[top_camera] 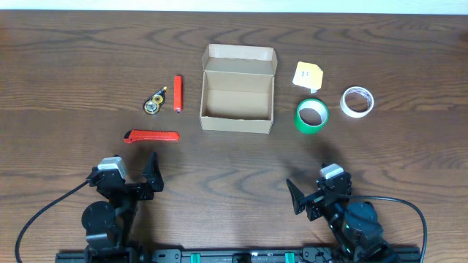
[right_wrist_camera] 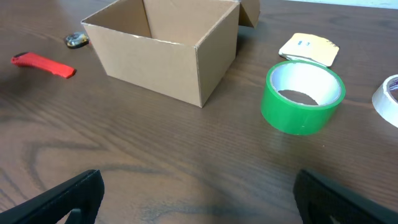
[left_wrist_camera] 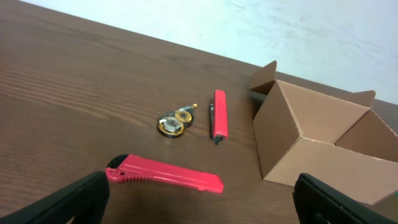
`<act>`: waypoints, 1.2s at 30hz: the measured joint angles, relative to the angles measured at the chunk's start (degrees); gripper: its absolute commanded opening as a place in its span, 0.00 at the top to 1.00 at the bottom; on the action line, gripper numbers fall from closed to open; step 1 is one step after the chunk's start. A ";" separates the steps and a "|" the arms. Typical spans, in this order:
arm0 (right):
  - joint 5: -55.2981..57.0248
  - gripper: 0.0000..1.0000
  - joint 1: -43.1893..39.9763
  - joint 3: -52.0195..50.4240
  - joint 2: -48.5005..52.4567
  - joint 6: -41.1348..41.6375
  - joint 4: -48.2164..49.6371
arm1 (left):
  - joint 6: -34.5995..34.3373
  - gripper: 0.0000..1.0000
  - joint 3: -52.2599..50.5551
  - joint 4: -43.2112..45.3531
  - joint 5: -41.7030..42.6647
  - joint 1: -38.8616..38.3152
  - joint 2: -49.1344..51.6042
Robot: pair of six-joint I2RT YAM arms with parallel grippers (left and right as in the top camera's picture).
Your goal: Pack container
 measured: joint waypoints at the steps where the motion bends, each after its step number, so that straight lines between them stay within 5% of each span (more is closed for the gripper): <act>1: 0.02 0.01 0.00 0.00 0.00 0.02 0.00 | 0.00 0.05 0.00 0.00 0.00 0.00 0.00; 22: -0.11 0.01 0.00 0.00 0.00 0.52 0.02 | 0.00 0.05 0.00 0.00 0.00 0.00 0.00; 31: -3.67 0.01 0.00 0.00 0.00 21.94 0.11 | 0.00 0.05 0.00 0.00 0.00 0.00 0.00; 36: -4.39 0.01 0.00 -0.02 0.02 26.95 3.72 | 0.00 0.05 0.00 0.00 0.00 0.00 0.00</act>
